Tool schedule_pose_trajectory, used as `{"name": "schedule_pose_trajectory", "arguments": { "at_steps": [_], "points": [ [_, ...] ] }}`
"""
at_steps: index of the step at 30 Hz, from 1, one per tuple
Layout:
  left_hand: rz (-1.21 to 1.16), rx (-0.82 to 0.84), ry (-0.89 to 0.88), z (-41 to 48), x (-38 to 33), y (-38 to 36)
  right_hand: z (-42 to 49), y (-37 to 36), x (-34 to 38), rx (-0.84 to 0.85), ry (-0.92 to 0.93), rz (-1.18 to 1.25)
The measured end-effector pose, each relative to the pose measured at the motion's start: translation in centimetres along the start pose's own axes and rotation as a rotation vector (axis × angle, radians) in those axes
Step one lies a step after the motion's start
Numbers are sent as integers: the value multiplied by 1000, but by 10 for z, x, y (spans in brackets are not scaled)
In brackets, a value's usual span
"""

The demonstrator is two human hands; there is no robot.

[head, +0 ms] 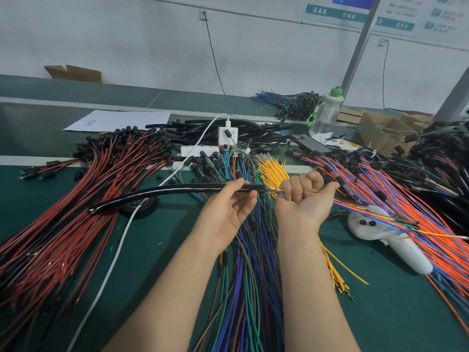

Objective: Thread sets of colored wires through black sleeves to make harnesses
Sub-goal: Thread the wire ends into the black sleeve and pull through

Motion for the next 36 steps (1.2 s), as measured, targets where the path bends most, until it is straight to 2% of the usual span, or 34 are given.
{"name": "schedule_pose_trajectory", "arguments": {
  "at_steps": [14,23,36],
  "points": [
    [107,-19,-25,4,4,4,1,0,5,-6,19,2],
    [-27,-1,59,0,12,-1,1,2,0,-16,2,7],
    [-51,14,68,-2,14,-6,3,4,-2,-27,-28,25]
  ]
}}
Point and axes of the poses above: each hand's wrist, its own z-axis towards the middle knuckle, its own y-axis out of the back of the hand, x = y × z, the point moved 10 cm from there along z, towards the middle knuckle, and after that the axes turned 7 degrees about -x, right-handed, at the moved point
